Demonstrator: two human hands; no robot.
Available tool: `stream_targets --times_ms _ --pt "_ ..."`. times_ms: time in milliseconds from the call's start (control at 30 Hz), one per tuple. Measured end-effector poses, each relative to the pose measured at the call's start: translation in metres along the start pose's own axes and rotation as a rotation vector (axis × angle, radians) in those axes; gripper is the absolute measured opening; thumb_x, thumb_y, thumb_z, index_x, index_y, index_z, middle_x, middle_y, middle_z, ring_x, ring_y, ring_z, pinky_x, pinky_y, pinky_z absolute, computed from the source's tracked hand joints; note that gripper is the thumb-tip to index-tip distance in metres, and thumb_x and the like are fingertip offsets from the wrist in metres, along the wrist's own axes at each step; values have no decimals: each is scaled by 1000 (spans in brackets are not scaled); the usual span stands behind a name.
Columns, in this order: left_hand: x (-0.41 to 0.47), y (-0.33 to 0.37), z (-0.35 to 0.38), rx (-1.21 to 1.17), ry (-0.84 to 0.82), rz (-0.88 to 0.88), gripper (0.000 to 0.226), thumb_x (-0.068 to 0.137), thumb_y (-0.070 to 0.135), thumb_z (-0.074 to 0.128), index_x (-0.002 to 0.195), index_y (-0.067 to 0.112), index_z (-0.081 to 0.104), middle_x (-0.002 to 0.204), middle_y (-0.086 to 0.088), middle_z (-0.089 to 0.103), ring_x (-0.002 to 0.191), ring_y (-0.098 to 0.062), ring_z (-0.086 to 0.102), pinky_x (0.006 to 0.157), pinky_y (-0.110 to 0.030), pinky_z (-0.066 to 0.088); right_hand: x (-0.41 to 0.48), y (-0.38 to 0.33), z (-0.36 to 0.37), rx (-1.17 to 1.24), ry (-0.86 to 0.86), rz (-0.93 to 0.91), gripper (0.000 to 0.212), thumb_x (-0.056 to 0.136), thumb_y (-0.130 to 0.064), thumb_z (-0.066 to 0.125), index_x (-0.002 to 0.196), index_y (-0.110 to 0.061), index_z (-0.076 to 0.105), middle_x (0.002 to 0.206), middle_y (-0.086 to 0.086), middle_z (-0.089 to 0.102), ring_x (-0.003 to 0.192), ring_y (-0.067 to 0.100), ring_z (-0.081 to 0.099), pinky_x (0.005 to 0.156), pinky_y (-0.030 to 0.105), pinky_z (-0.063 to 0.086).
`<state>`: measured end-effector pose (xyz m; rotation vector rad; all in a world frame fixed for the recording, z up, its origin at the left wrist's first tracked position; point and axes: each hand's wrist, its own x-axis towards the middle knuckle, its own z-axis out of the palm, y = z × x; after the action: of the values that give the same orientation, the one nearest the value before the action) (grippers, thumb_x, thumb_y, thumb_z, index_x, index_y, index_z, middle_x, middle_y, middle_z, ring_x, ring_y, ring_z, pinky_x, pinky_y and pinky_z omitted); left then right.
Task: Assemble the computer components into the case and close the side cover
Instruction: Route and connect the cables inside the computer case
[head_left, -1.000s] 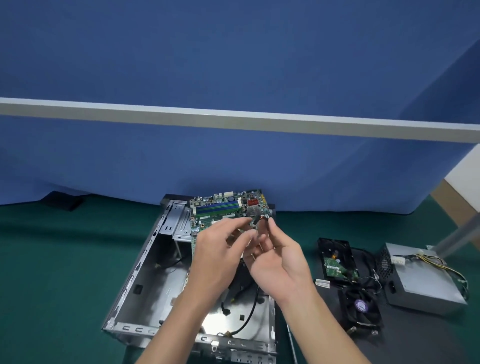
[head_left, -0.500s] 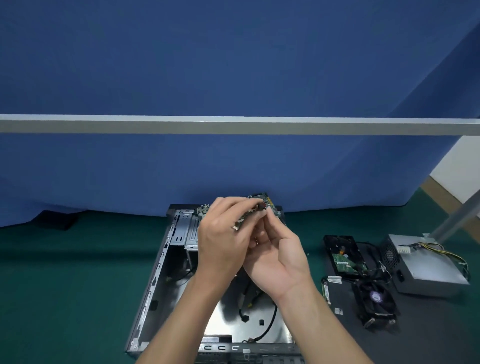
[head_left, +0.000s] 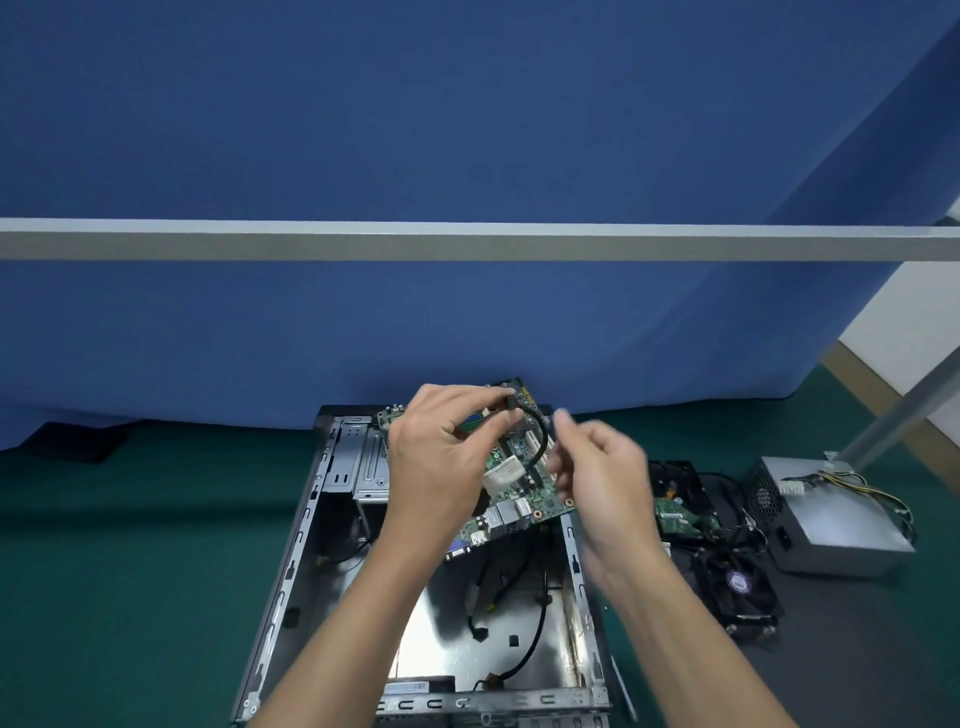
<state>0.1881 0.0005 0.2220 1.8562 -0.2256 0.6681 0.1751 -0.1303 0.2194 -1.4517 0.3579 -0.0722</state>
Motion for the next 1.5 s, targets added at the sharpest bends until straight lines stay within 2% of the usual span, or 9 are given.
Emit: stream_targets --times_ms 167,467,667,833,967,1100,1267,1400,1500 --pt "9 -3 16 111 -37 -28 16 80 14 78 96 14 78 93 7 71 97 -13 59 82 -43 52 45 -12 -15 -379 -333 -348 17 95 -38 55 97 -26 67 94 -13 69 93 3 63 83 23 50" --pt "3 -34 24 307 -89 -263 24 83 21 76 106 21 75 97 22 61 99 -4 60 87 -24 47 109 18 -9 -147 -644 -85 18 93 -20 62 79 -17 72 55 -4 45 52 10 35 50 22 30" --pt "-53 -87 -8 236 28 -893 11 90 17 67 100 22 69 96 5 71 92 -16 67 91 -40 54 128 26 9 -730 -587 -443 18 98 -28 52 104 -27 69 53 -16 55 45 4 45 50 23 38" --pt "-87 -120 -9 136 56 -1188 26 94 22 63 116 10 63 105 -3 67 101 -23 64 96 -43 52 112 59 20 -1048 -709 -498 23 100 -27 47 113 -24 65 92 -7 65 70 9 50 67 27 38" --pt "-95 -127 -4 -154 118 -1296 15 96 16 60 98 3 67 95 -4 67 81 -18 67 66 -24 56 94 81 27 -1030 -829 -383 17 97 -24 53 105 -20 68 79 -15 57 63 -6 44 67 24 40" --pt "-98 -134 -8 -339 175 -1338 12 96 8 58 93 3 69 98 -14 70 89 -26 67 78 -32 57 80 95 32 -1045 -831 -230 11 93 -29 61 90 -24 70 76 -16 63 77 4 60 80 30 48" --pt "-97 -147 -14 -497 155 -1422 13 93 7 61 104 0 67 103 -16 70 91 -25 69 76 -31 60 80 88 40 -1057 -771 -46 7 88 -25 68 85 -23 73 71 -15 68 59 -7 61 58 13 41" --pt "-102 -154 -16 -687 140 -1429 10 94 6 59 101 2 66 75 -5 75 70 -16 73 71 -29 61 85 79 47 -1134 -792 117 17 86 -25 70 74 -15 74 67 -6 72 50 -1 59 57 21 43" --pt "-108 -157 -18 -807 95 -1401 13 93 10 61 103 3 65 94 -13 75 85 -25 73 64 -25 58 88 75 51 -1217 -793 174 27 88 -28 67 68 -12 74 60 -4 70 52 6 56 57 24 41"
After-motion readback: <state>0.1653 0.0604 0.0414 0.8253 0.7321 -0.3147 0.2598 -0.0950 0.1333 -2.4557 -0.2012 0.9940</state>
